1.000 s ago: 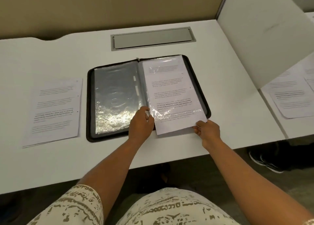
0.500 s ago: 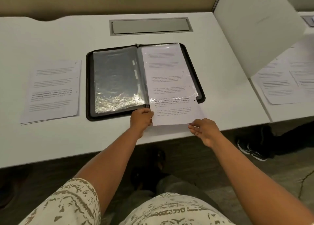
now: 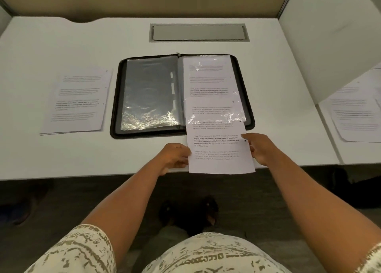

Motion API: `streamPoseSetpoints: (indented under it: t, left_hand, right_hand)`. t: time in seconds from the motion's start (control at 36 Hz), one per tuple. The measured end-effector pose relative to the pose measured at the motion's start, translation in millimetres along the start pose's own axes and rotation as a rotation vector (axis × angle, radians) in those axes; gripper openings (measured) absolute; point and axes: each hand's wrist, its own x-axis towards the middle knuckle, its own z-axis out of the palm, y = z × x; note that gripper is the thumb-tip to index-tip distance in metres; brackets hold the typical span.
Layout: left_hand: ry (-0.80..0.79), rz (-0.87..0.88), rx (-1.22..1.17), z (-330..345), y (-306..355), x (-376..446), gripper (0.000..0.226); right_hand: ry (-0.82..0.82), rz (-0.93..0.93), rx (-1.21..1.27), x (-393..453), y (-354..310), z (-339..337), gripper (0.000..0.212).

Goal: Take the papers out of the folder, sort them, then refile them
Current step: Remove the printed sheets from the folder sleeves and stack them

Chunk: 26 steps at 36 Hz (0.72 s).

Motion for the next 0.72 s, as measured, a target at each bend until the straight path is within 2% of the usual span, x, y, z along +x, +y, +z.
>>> streamPoseSetpoints:
  t: [0.08,0.17,0.22,0.42,0.58,0.67,0.72]
  left_hand:
    - [0.128,0.046,-0.050,12.3,3.4,5.0,0.019]
    - [0.299,0.097,-0.155,23.1,5.7,13.4,0.014]
    - [0.341,0.116,-0.156,28.6,8.2,16.1,0.009]
    - [0.309,0.070,-0.114,42.3,13.6,12.8,0.015]
    - [0.182,0.017,-0.094,51.1,10.0,5.1,0.022]
    - [0.212,0.020,-0.088,53.3,7.2,4.9,0.026]
    - [0.260,0.031,-0.092,52.7,6.5,5.5,0.030]
  right_hand:
    - [-0.013,-0.022,-0.075,4.6,1.4,-2.3,0.027]
    - [-0.023,-0.017,-0.100,7.0,3.3,-5.7,0.025]
    - [-0.055,-0.008,-0.118,6.7,4.8,-9.8,0.020]
    - [-0.144,0.034,-0.164,1.6,10.8,-33.6,0.019]
    - [-0.092,-0.013,-0.170,7.1,3.3,-35.1,0.025]
    - [-0.101,-0.018,-0.205,4.2,-0.8,-33.0,0.017]
    - [-0.140,0.003,-0.238,-0.2,-1.1,-36.2,0.019]
